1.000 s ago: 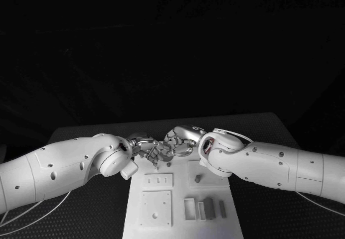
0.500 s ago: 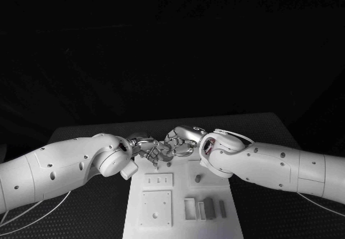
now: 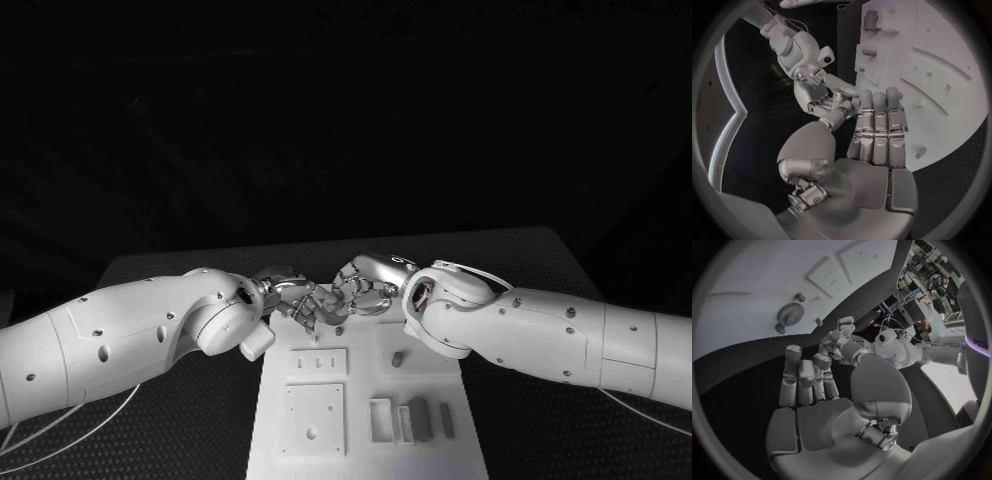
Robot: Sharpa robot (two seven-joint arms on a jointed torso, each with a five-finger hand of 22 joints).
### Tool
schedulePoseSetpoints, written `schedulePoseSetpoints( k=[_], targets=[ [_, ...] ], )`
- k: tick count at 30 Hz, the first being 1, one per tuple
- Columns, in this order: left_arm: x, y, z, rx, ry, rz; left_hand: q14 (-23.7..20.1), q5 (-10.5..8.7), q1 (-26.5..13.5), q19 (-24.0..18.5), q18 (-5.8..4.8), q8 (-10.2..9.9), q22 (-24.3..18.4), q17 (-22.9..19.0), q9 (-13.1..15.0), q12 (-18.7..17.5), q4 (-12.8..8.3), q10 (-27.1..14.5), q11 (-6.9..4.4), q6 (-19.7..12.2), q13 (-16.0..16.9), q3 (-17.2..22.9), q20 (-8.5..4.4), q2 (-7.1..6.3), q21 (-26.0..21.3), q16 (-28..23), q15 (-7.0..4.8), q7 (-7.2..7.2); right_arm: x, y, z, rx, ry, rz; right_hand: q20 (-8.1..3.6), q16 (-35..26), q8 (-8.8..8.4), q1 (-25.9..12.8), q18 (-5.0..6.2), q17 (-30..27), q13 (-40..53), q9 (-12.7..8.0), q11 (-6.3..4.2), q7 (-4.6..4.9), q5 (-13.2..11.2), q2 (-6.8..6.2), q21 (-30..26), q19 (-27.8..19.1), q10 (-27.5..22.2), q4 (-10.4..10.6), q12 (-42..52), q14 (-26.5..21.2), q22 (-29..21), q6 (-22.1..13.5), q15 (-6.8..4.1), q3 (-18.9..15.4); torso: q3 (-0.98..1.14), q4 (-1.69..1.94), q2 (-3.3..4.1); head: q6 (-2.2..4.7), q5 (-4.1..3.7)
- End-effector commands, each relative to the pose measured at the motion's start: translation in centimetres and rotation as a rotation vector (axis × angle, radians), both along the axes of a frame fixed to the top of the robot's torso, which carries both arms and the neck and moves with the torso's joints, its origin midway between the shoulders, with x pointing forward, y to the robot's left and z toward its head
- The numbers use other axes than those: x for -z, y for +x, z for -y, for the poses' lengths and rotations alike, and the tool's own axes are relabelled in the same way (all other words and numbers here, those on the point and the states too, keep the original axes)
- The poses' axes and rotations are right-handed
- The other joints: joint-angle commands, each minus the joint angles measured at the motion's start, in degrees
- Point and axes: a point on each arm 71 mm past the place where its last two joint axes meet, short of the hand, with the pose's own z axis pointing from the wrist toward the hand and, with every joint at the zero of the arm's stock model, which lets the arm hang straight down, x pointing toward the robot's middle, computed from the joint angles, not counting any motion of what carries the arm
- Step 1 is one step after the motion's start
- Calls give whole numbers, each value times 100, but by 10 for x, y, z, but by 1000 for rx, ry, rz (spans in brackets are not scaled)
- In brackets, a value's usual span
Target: Assemble the parts on the task board
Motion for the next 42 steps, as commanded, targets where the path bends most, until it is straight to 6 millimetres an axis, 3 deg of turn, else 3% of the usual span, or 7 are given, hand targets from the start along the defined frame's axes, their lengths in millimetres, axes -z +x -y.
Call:
schedulePoseSetpoints(
  k=[1,14,24,29,35,38,42],
  targets=[
    [-2,2,-2,-9,3,18,49,24,-14,49,42,19,11,12,78,30,-2,34,-19,125,11,45,-6,32,-14,39,2,-83,2,-1,1,-6,-2,-12,11,-2,-31,4,-4,6,10,-9,33,218,19,-60,-8,-21,1,29,-38,-5,68,179,35,4,3,1,-1,-3,-3],
    [-1,0,-1,25,31,20,57,29,-29,62,39,27,52,44,108,58,-20,45,-30,141,42,90,-18,11,-4,70,-9,-93,7,6,18,34,-2,-17,32,-32,-108,-50,-4,4,-2,-24,77,263,18,-162,-45,-68,-87,85,-87,-71,61,86,77,37,-2,7,0,-3,5],
    [2,-3,-9,-31,179,81,181,35,-50,161,41,93,251,200,218,227,-28,165,-110,259,164,118,-79,-71,118,248,-79,-155,7,18,55,125,11,11,46,-46,-141,-44,-4,3,-13,-27,99,285,19,-192,-64,-97,-123,111,-111,-109,60,42,100,65,-5,4,-4,-16,42],
    [9,-11,-13,-31,248,82,207,228,-110,164,30,156,653,345,400,520,-25,202,-189,355,369,114,-165,-115,353,579,-156,-217,3,27,72,174,33,18,47,-45,-138,-34,-4,3,-14,-24,99,285,19,-179,-63,-97,-121,113,-110,-110,61,48,101,74,-2,6,-6,-30,40],
    [15,-24,-13,6,341,118,189,387,-297,169,29,301,1560,461,1054,1486,-2,85,-370,458,940,167,-343,-122,892,1529,-352,-323,-6,37,82,213,61,25,47,-46,-139,-20,-4,3,-16,-22,99,285,19,-174,-64,-100,-121,105,-111,-112,62,50,101,80,4,10,-1,-60,49],
    [18,-30,-12,16,375,126,389,340,-266,399,74,233,1635,511,1184,1967,-46,269,-433,375,1214,164,-447,-60,1166,1984,-457,-382,-10,41,85,223,69,32,48,-46,-139,-14,-4,3,-17,-21,99,285,19,-171,-64,-101,-121,101,-112,-113,63,51,102,82,4,10,-2,-76,53],
    [25,-36,-11,19,410,137,449,458,-248,537,92,138,1635,507,1358,2679,-48,231,-512,435,1690,175,-604,-117,1710,2663,-644,-442,-15,43,87,231,74,42,48,-46,-139,-12,-4,3,-18,-20,99,285,19,-170,-65,-102,-121,99,-112,-114,63,51,102,82,2,14,-3,-105,54]
  ],
)
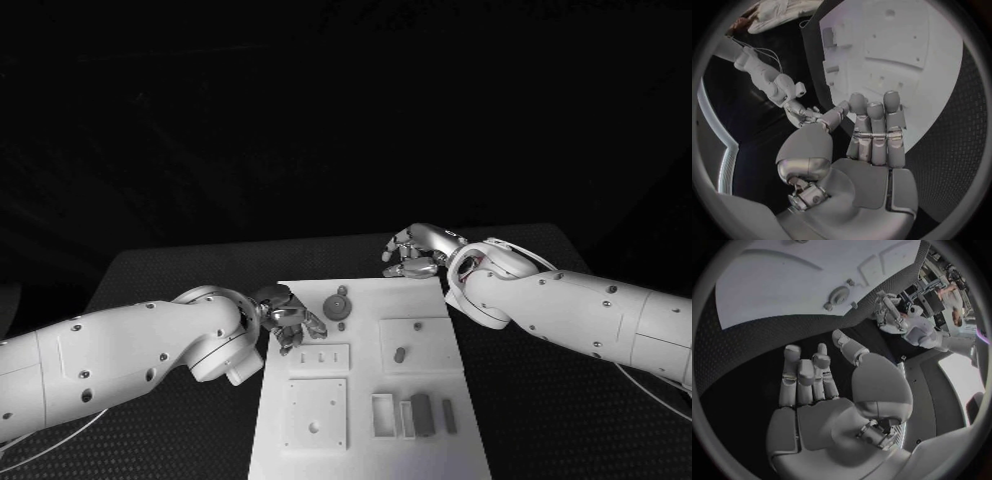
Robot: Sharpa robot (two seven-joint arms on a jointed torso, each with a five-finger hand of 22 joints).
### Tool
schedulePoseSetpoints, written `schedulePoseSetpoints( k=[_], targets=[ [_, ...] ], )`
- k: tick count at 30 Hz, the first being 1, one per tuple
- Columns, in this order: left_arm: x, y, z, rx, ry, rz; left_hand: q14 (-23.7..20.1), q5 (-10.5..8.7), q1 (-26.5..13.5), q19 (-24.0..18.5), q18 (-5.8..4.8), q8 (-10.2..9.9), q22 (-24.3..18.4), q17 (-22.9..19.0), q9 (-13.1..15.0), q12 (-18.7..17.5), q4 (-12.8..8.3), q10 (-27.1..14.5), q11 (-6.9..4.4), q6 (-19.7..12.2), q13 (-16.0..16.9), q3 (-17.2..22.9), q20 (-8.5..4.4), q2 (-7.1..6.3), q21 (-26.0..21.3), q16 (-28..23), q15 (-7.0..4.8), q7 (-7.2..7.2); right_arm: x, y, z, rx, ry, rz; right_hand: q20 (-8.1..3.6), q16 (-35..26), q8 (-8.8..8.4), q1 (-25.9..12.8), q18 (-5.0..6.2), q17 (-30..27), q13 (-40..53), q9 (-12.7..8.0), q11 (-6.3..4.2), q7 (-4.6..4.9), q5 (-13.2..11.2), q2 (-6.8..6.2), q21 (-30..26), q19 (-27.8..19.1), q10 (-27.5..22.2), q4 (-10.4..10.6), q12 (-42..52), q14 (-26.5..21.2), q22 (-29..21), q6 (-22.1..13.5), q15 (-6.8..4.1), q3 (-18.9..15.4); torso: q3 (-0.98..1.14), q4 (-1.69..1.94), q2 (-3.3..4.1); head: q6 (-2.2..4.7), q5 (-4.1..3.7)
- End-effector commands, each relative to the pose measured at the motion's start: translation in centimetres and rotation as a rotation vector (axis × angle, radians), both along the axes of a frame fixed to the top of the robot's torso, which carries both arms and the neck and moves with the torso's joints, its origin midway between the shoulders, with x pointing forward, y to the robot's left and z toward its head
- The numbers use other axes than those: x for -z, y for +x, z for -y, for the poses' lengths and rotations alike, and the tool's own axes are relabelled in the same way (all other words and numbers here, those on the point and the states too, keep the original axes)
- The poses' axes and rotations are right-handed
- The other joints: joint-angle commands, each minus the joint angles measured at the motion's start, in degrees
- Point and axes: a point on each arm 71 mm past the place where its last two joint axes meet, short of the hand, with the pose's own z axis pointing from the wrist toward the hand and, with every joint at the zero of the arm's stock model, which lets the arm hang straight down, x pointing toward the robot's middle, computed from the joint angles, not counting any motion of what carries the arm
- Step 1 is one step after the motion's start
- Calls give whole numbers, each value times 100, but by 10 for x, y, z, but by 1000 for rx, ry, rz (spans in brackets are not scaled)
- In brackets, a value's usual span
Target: Assemble the parts on the task board
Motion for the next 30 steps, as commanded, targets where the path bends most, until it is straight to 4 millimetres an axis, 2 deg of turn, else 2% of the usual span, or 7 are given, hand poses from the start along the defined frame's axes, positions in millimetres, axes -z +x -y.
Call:
schedulePoseSetpoints(
  k=[1,4,7,10,20,30],
  targets=[
    [3,-2,-2,-14,94,62,54,66,43,104,204,-73,156,-44,1038,360,-24,-61,-84,349,238,14,-109,13,298,346,-134,-376,-4,2,1,-3,21,10,-1,-20,-37,26,83,1,-7,3,17,120,19,-26,-36,-51,-38,4,-35,-41,64,107,17,19,-2,1,3,-28,-2],
    [5,-3,-4,-20,117,85,114,79,44,180,215,-139,156,-100,1101,655,-23,-10,-112,375,394,24,-193,3,579,667,-232,-399,-6,3,1,0,24,11,-1,-20,-37,28,83,1,-7,3,17,120,19,-26,-36,-52,-38,2,-35,-42,64,107,18,20,-7,-1,6,-43,6],
    [9,-4,-3,-19,116,80,163,91,36,235,225,-192,149,-175,1151,854,-24,21,-129,394,482,30,-257,-2,787,894,-311,-413,-8,4,1,0,28,15,-1,-20,-38,30,83,1,-7,4,18,120,19,-25,-36,-52,-38,0,-35,-42,64,107,18,20,-1,-8,3,-59,20],
    [12,-6,-2,-26,126,92,191,101,26,267,220,-226,142,-251,1181,936,-21,32,-136,401,504,38,-280,12,880,990,-354,-418,-9,4,1,0,29,16,-1,-20,-38,30,83,1,-8,4,18,120,19,-23,-36,-53,-38,0,-35,-43,64,106,18,20,-1,-9,3,-75,16],
    [28,-10,3,-40,147,86,210,119,28,296,196,-272,134,-390,1238,1039,-29,43,-152,441,513,59,-292,6,1001,1136,-389,-434,-10,4,-1,-6,30,15,2,-20,-39,26,83,1,-9,5,19,121,19,-13,-36,-53,-38,2,-36,-44,65,107,18,19,-5,-19,13,-110,10],
    [31,-11,2,-28,162,64,210,127,25,300,186,-289,131,-438,1256,1065,-30,41,-156,454,510,64,-291,5,1033,1183,-392,-437,-10,5,-1,-6,30,12,5,-20,-40,17,83,1,-10,6,20,122,19,-3,-36,-55,-37,7,-36,-45,66,107,19,16,-2,-17,8,-154,-9]
  ],
)
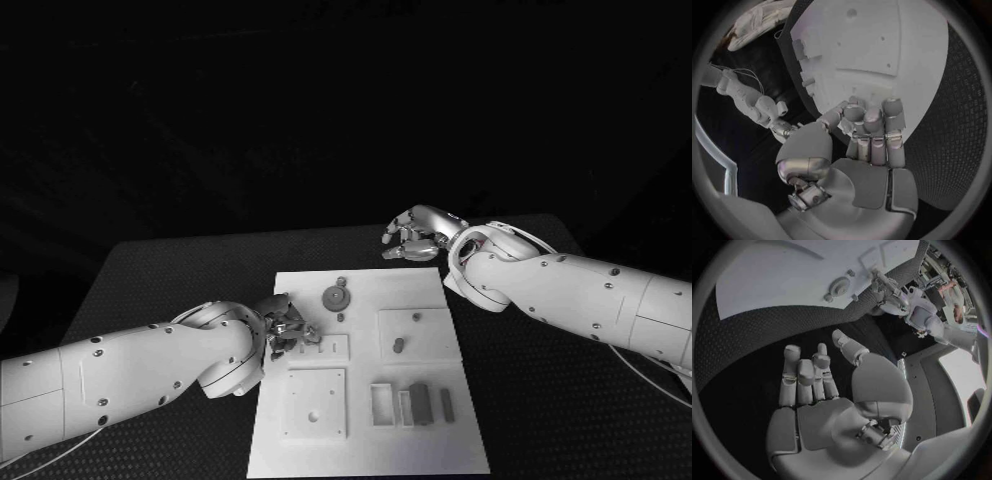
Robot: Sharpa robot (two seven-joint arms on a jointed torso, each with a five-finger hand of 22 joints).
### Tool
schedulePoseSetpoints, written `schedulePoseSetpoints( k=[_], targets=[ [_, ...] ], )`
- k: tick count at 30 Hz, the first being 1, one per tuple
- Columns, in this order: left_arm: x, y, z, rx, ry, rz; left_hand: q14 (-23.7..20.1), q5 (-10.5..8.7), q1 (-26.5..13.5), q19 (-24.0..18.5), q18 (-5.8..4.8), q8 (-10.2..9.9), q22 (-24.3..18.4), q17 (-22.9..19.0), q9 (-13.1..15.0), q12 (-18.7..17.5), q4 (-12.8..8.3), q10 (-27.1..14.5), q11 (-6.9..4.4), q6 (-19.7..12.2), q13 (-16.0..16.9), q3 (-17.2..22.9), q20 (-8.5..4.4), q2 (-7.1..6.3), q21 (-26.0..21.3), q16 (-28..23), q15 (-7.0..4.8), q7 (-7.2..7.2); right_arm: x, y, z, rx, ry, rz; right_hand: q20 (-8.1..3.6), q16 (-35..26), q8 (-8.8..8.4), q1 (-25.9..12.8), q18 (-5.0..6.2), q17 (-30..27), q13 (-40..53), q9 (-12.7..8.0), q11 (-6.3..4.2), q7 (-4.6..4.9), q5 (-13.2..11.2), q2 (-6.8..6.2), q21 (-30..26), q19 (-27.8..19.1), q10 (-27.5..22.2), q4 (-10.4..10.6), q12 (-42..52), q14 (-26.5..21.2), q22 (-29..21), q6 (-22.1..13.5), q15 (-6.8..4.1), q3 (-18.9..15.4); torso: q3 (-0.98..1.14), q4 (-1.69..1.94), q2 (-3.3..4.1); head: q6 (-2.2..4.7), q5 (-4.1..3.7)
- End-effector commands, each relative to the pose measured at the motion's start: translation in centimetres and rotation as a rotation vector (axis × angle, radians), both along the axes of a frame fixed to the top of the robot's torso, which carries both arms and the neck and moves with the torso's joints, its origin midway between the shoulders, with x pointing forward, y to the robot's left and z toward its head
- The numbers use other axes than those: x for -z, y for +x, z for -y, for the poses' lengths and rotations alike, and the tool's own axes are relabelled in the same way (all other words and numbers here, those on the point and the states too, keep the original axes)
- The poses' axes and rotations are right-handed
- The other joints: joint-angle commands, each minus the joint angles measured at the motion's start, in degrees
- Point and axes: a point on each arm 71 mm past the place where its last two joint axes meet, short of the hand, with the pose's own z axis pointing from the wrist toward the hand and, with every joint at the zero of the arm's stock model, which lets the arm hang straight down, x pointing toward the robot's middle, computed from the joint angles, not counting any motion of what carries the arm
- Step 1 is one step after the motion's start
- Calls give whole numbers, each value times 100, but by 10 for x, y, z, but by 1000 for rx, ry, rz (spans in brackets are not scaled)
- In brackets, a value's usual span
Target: Assemble the parts on the task board
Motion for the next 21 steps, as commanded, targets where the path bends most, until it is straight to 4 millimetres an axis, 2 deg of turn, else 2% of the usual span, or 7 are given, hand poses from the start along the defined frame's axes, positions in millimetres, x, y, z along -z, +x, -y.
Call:
schedulePoseSetpoints(
  k=[1,9,14,21],
  targets=[
    [1,-2,3,19,18,-12,118,52,46,70,191,-11,133,-24,1261,43,6,8,-44,427,3,31,-122,27,44,44,-197,-347,0,0,-1,-13,2,-1,5,-20,-19,16,90,1,-7,6,21,117,19,-1,-36,-55,-38,7,-37,-38,66,78,-6,15,1,7,-5,-21,-8],
    [2,-4,5,41,26,-33,100,122,23,61,183,-17,128,-105,1295,71,15,3,-61,495,-23,35,-126,-10,82,114,-203,-366,0,0,-2,-15,2,-4,6,-20,-19,13,90,1,-7,6,21,118,19,4,-36,-55,-38,8,-37,-38,67,78,-6,14,0,6,-7,-42,-19],
    [3,-5,6,53,30,-42,70,344,5,49,176,-47,122,-206,1323,98,18,-4,-71,548,-63,47,-131,-60,114,192,-211,-377,0,0,-1,-13,2,-5,7,-20,-20,12,90,1,-8,7,21,118,19,6,-36,-56,-38,8,-37,-38,67,78,-6,14,0,8,-4,-48,-23],
    [2,-4,10,77,51,-12,57,431,-19,54,172,-41,118,-275,1351,123,37,3,-92,635,-93,37,-135,-110,135,250,-219,-400,0,0,-2,-14,4,-6,10,-19,-21,-1,90,1,-10,9,22,118,19,22,-36,-57,-38,17,-37,-39,68,79,-5,10,-5,17,-5,-45,-25]
  ],
)
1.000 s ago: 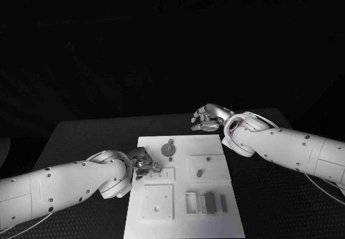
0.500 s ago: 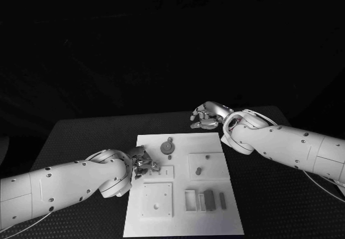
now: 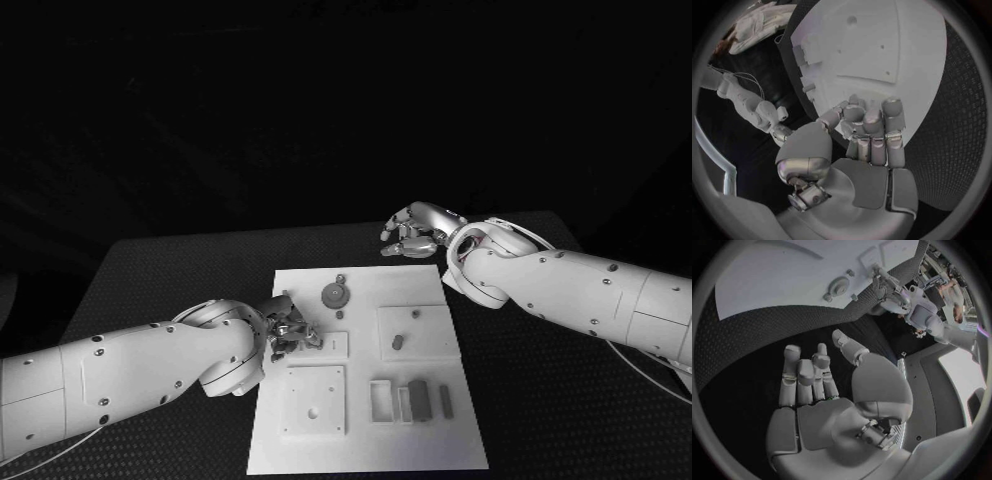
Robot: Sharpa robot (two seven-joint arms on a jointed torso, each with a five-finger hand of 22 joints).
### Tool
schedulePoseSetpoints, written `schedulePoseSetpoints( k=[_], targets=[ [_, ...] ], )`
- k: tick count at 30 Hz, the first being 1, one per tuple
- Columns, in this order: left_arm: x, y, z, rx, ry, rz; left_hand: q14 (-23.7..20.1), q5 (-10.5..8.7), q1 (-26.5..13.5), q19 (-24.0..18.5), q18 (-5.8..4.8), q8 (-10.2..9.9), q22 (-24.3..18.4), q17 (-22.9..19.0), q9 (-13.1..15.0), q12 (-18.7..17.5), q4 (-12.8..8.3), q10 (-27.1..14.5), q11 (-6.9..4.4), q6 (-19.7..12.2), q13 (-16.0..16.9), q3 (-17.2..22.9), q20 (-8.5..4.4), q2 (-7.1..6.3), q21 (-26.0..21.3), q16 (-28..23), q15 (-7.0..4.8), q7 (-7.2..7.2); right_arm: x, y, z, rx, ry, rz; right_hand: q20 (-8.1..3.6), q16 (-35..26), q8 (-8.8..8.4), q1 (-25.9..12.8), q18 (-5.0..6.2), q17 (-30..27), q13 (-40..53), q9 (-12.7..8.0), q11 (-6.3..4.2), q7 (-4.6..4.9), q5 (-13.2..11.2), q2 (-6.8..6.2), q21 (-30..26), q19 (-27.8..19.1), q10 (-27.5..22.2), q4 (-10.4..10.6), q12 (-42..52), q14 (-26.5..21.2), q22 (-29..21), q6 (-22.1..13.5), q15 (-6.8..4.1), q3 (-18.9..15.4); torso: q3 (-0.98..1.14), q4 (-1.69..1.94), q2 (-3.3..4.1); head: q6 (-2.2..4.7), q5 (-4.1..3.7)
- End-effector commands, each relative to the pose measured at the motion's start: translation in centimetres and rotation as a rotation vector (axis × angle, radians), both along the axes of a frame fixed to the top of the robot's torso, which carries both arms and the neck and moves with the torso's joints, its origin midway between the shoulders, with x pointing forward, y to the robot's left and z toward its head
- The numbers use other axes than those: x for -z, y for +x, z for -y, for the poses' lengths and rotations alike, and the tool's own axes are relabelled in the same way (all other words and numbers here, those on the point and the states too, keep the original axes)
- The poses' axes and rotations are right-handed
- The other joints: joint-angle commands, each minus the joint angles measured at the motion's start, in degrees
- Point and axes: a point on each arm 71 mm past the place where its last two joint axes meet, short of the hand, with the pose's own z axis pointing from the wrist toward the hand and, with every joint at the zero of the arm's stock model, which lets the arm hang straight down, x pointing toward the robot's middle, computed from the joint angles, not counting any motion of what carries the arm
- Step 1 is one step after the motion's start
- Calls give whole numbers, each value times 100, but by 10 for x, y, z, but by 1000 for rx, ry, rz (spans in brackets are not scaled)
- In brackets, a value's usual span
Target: Assemble the parts on the task board
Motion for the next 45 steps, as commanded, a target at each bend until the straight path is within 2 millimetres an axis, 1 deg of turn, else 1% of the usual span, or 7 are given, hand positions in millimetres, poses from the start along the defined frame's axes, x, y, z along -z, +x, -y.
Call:
schedulePoseSetpoints(
  k=[1,12,20,27,33,37,45],
  targets=[
    [0,-1,4,37,26,17,36,40,-7,49,173,48,118,-28,1220,42,15,-2,-65,633,-12,15,-98,-67,27,36,-203,-396,0,-1,-2,-14,2,-4,-10,-19,-21,-1,34,1,-5,8,22,115,19,22,-36,-37,-38,17,-37,-34,68,78,-13,10,-5,5,2,7,3],
    [0,-1,6,48,40,26,33,68,-28,63,170,52,113,-101,1248,74,46,7,-93,726,-42,8,-101,-114,45,103,-220,-426,0,-1,-2,-15,2,-5,-9,-19,-23,-3,34,1,-6,10,22,115,19,24,-36,-40,-38,14,-37,-35,69,78,-13,8,-4,1,0,18,3],
    [1,-1,6,54,50,25,30,85,-45,74,167,64,110,-153,1273,96,77,12,-117,807,-65,4,-102,-136,55,151,-228,-451,0,-1,-2,-17,1,-7,-8,-19,-23,-4,34,1,-7,11,22,115,19,23,-36,-42,-38,12,-37,-36,70,78,-12,7,-3,3,2,-5,2],
    [0,0,5,53,55,35,20,371,-97,91,160,89,110,-264,1341,146,104,26,-160,938,-120,-11,-101,-148,81,259,-232,-499,0,-2,-2,-18,0,-8,-8,-19,-24,-3,34,1,-7,11,22,115,19,24,-37,-43,-38,9,-37,-37,71,78,-12,7,-2,2,1,-18,8],
    [0,0,6,59,63,44,22,450,-150,98,152,145,107,-315,1389,181,105,37,-187,1002,-146,-33,-94,-104,89,325,-233,-527,0,-2,-3,-19,1,-8,-8,-19,-24,-2,34,1,-7,12,22,115,19,25,-37,-44,-38,7,-37,-38,71,78,-12,7,-4,3,0,-19,16],
    [-1,0,6,61,71,54,15,470,-221,102,152,181,111,-353,1414,214,79,36,-199,1010,-162,-44,-95,-23,101,376,-236,-540,0,-2,-3,-21,1,-9,-7,-20,-25,-2,34,1,-8,12,22,115,19,26,-37,-46,-38,6,-37,-39,71,78,-12,7,-4,4,0,-25,18],
    [-1,1,7,60,75,61,-4,402,-273,99,152,203,112,-404,1430,243,26,23,-202,992,-185,-27,-95,51,113,421,-242,-543,0,-2,-4,-23,2,-10,-6,-20,-25,-3,34,1,-8,14,22,115,19,28,-37,-47,-38,5,-37,-40,72,79,-12,6,-3,1,-3,-21,22]
  ],
)
